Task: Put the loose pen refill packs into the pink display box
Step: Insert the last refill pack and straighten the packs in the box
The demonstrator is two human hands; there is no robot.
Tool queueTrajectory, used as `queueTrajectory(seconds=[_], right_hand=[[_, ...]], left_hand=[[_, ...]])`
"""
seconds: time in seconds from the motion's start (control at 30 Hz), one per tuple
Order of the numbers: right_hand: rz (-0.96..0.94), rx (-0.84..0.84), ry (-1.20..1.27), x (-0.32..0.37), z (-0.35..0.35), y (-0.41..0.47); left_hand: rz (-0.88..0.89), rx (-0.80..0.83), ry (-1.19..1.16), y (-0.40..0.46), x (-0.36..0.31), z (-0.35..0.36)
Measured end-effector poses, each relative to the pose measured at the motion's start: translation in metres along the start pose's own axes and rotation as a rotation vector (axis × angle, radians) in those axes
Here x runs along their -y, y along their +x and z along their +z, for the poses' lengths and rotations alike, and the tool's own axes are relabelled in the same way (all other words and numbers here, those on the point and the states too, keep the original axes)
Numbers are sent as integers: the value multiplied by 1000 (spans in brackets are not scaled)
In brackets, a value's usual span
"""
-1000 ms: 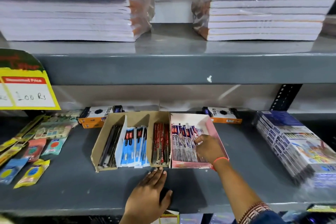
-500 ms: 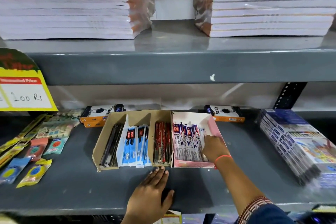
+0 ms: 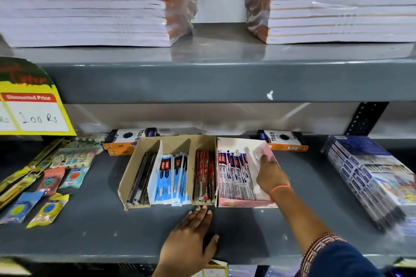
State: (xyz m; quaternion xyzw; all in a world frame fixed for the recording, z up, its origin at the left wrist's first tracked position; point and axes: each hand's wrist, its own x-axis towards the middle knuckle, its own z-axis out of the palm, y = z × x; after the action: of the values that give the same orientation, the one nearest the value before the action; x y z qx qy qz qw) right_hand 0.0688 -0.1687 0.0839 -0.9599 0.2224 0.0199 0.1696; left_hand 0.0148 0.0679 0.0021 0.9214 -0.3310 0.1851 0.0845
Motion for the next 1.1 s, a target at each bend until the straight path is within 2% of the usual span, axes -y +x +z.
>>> queueTrajectory(seconds=[0.33,0.53,0.67,0.83,1.0,1.1], right_hand=[[-21,36,-59,2,-1,1],[-51,-9,-62,-1,-9,-11],[-56,55,-78,2,-2,-29],[-9,43,-119,-3,-3,-23],[-67,-53,-145,-2,-5,-27],[-95,19,-205,-3,1,-31]], left_hand=[[18,22,8,0,-1,-3],[-4,70,-33,1,-2,-7],[-35,89,-90,1,-3,-9],[-52,81,-124,4,-6,-14],[-77,35,-115,4,-8,-17],[-68,19,-91,4,-7,-15]])
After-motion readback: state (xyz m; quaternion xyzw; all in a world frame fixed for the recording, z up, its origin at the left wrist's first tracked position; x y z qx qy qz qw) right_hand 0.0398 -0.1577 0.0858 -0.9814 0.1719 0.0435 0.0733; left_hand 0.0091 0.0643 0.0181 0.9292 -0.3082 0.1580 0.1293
